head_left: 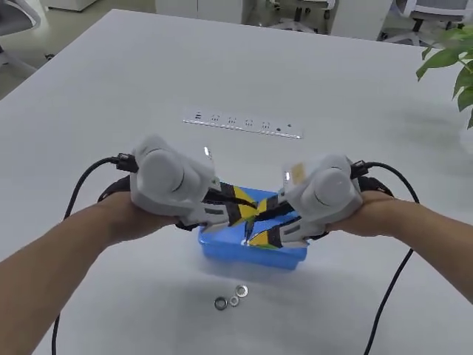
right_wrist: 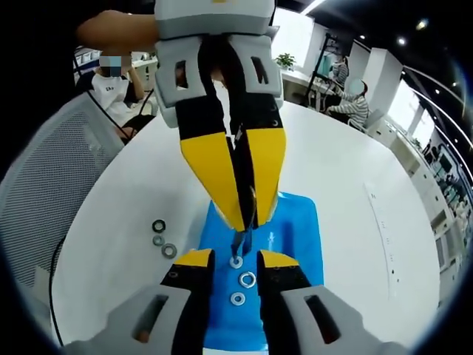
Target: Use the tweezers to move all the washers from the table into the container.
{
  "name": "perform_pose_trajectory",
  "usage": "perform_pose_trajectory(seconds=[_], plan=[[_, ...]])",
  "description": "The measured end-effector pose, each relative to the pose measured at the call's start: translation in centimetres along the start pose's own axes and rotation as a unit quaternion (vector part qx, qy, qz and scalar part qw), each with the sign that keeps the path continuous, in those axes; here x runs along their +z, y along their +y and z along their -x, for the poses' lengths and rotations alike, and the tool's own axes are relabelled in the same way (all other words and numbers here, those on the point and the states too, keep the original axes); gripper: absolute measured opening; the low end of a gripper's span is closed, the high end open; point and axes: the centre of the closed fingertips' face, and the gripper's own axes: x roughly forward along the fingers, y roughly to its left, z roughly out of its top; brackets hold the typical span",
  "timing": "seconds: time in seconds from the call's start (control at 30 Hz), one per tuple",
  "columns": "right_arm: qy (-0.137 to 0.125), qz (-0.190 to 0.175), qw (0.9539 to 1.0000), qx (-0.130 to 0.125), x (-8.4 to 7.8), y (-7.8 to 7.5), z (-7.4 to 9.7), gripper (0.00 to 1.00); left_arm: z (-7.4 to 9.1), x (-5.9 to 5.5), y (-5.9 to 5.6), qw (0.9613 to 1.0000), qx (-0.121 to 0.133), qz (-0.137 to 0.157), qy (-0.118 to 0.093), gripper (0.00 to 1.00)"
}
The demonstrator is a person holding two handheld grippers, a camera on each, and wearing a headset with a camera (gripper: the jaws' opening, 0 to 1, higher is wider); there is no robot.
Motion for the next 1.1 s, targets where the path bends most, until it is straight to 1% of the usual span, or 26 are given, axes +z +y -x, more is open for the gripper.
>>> perform_pose_trajectory(seconds=[0.03, 0.17, 0.37, 0.5, 0.67, 0.73, 0.83, 0.93, 1.0, 1.1], plan=[[0.000, -0.008, 1.0000, -0.005, 0.0, -0.1, 0.2, 0.26, 0.1, 0.0, 0.0, 1.0000, 0.001, 0.001, 0.000, 0.06], [-0.005, -0.013, 0.9998, -0.014, 0.1, 0.0, 0.9, 0.30, 0.3, 0.4, -0.1, 1.0000, 0.002, 0.005, -0.002, 0.06], [-0.010, -0.024, 0.9991, -0.034, 0.2, -0.2, 2.2, 0.32, 0.7, 1.1, -0.2, 1.0000, 0.001, 0.007, -0.004, 0.06], [-0.014, -0.032, 0.9983, -0.045, 0.3, 0.0, 3.2, 0.33, 1.1, 1.7, -0.5, 0.9999, 0.000, 0.008, -0.006, 0.06], [-0.017, -0.040, 0.9976, -0.053, 0.2, 0.4, 4.1, 0.38, 1.8, 2.1, -0.8, 1.0000, 0.001, 0.007, -0.006, 0.06], [-0.018, -0.049, 0.9970, -0.058, 0.1, 0.5, 4.5, 0.42, 2.0, 2.2, -0.9, 1.0000, 0.001, 0.008, -0.006, 0.06], [-0.021, -0.053, 0.9962, -0.066, 0.0, 0.7, 5.0, 0.44, 2.3, 2.2, -0.8, 0.9999, 0.003, 0.009, -0.006, 0.06], [-0.023, -0.062, 0.9952, -0.072, 0.0, 1.0, 5.4, 0.48, 2.6, 2.3, -1.0, 0.9999, 0.003, 0.010, -0.007, 0.06], [-0.027, -0.068, 0.9944, -0.076, 0.0, 1.2, 5.7, 0.49, 2.8, 2.4, -1.2, 0.9999, 0.002, 0.013, -0.007, 0.06], [-0.029, -0.077, 0.9934, -0.080, -0.2, 1.5, 6.0, 0.51, 3.1, 2.3, -1.5, 0.9999, 0.001, 0.013, -0.006, 0.06]])
